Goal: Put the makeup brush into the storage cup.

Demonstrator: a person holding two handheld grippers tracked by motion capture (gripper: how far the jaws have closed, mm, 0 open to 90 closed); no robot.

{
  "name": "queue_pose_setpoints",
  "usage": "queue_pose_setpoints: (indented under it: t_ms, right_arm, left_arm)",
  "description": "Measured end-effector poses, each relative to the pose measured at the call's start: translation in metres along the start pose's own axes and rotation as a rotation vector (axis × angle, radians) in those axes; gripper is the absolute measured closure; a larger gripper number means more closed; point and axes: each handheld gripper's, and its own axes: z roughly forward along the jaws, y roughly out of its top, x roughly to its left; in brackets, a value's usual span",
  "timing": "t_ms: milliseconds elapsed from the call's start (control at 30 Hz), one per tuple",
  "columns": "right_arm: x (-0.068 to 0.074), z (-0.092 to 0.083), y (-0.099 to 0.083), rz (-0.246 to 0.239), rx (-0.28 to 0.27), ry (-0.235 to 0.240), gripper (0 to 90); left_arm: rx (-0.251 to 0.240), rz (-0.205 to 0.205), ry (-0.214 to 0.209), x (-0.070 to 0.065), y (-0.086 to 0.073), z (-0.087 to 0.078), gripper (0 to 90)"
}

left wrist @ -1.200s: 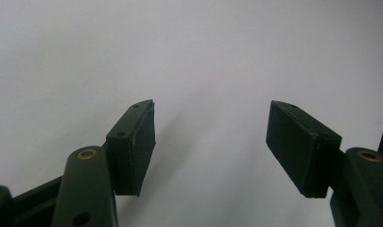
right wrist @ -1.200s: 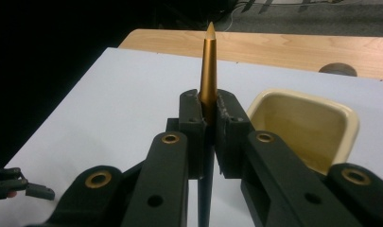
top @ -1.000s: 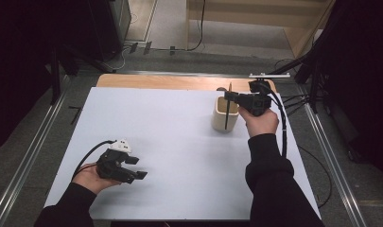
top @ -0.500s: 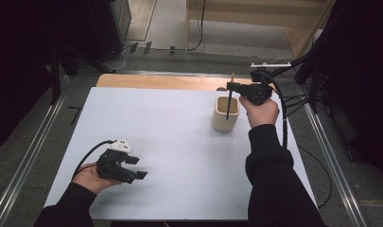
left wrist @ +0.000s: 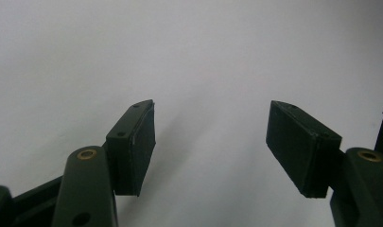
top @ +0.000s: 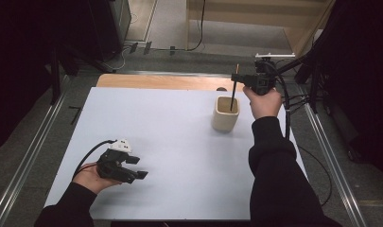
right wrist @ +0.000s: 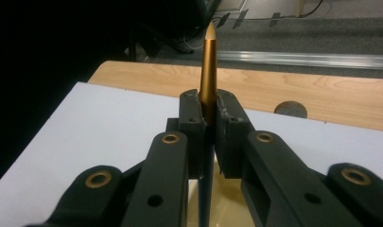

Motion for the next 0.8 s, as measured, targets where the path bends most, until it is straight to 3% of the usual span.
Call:
queue_pose_setpoints:
  t_ms: [200, 467, 800]
  right_arm:
    - [-0.004, 0.002, 0.006, 0.01, -0.013, -0.023, 83.8]
    - [-0.004, 0.013, 0.012, -0.011, -0.015, -0.047, 83.8]
    - [0.0, 0.025, 0.007, -0.026, -0.044, -0.078, 83.8]
  left_arm:
    - [0.0, -0.001, -0.003, 0.0, 0.0, 0.0, 34.2]
    - [0.006, 0.003, -0.003, 0.0, 0.0, 0.001, 34.2]
    - [0.002, 0.003, -0.004, 0.0, 0.0, 0.001, 34.2]
